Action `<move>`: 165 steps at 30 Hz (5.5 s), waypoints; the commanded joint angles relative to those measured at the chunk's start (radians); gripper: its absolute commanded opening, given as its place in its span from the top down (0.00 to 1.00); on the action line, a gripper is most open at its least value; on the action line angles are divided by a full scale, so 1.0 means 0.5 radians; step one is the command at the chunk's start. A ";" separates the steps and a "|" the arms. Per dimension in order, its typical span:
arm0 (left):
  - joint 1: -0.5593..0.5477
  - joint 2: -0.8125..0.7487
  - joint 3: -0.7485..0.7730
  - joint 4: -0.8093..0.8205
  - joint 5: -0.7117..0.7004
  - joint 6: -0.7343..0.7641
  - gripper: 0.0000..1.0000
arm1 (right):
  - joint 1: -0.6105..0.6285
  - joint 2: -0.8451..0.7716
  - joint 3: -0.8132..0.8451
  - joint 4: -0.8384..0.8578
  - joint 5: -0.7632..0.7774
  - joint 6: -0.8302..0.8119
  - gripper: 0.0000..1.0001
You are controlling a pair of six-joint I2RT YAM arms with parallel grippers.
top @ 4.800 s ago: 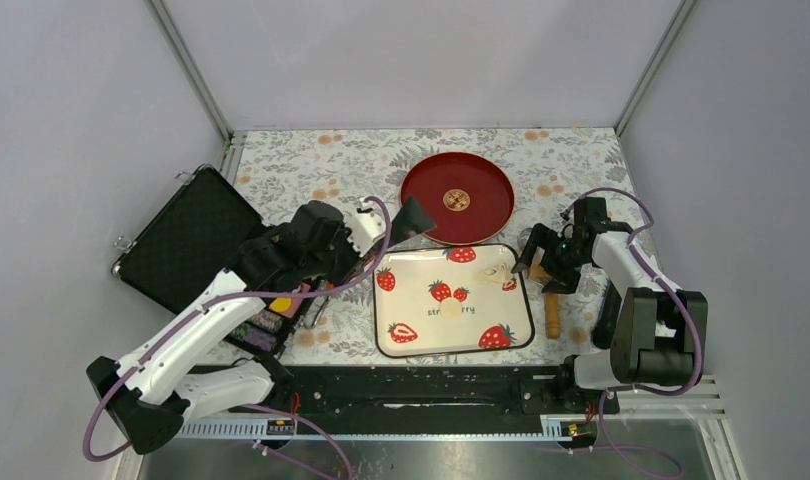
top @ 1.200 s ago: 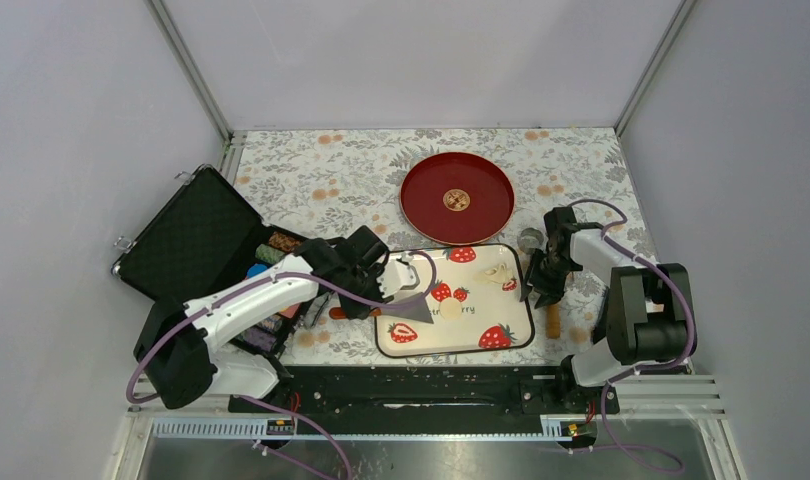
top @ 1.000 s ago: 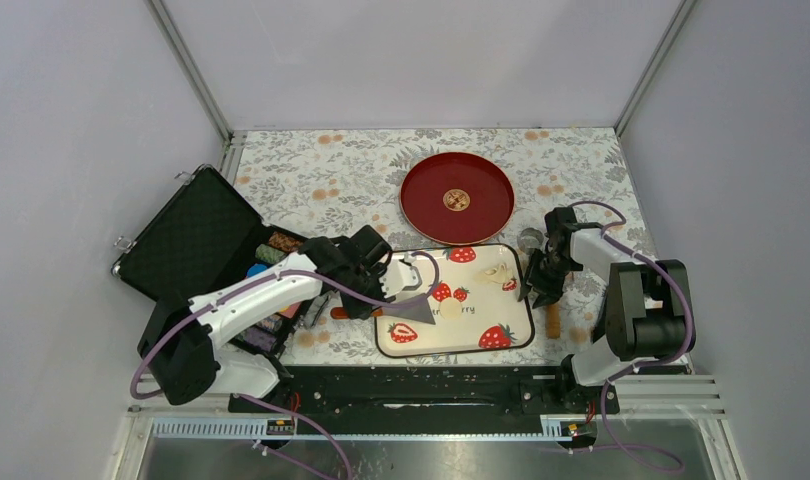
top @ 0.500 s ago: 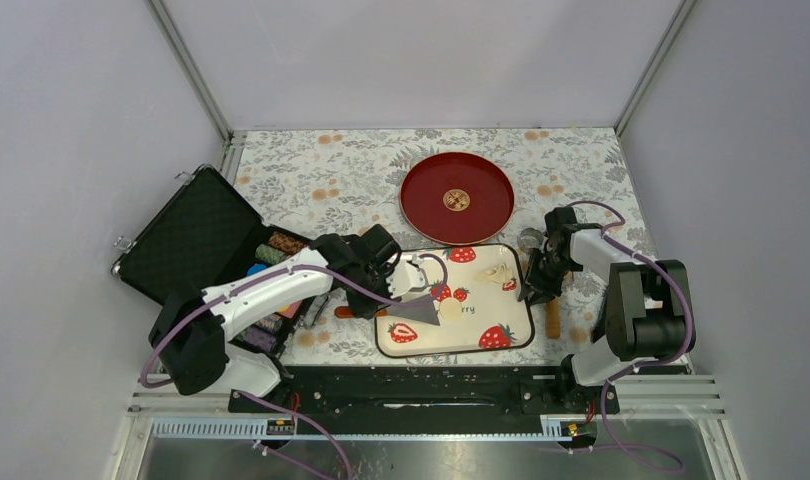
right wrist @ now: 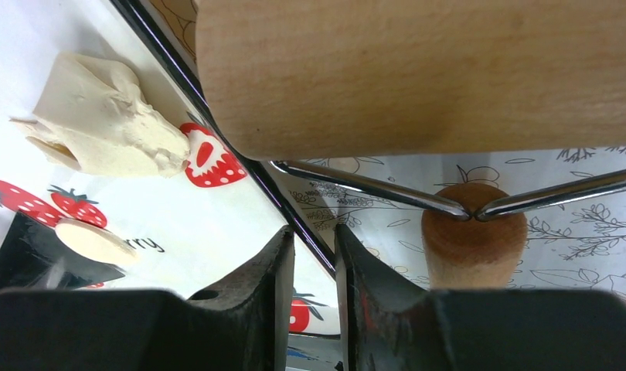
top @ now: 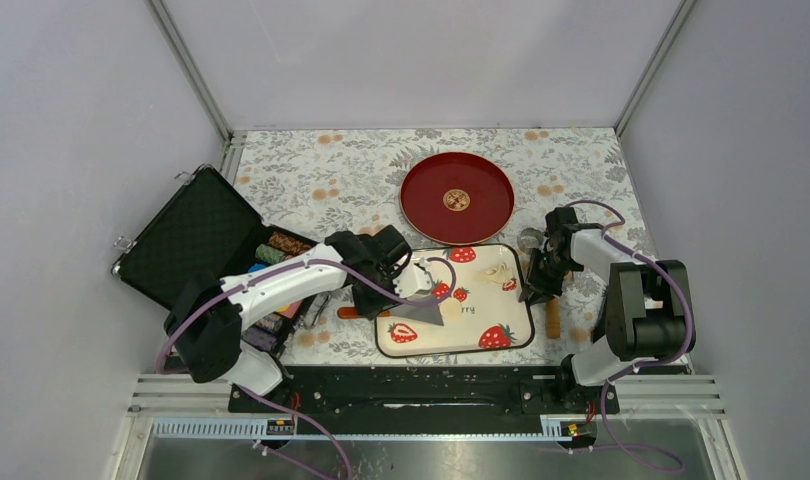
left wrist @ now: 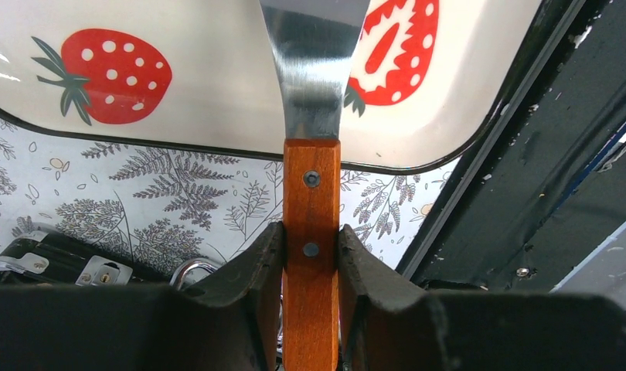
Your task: Roll out the dumpling wrappers from the dough
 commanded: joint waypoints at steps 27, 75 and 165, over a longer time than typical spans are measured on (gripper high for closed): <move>-0.079 0.131 0.174 0.121 -0.059 -0.012 1.00 | -0.005 -0.025 -0.016 0.028 -0.100 0.000 0.74; -0.110 0.153 0.090 0.236 -0.136 0.015 1.00 | -0.006 -0.025 -0.013 0.029 -0.125 -0.009 0.75; 0.110 -0.552 -0.354 1.306 0.089 -0.761 1.00 | -0.005 -0.329 0.070 -0.084 -0.205 -0.005 0.58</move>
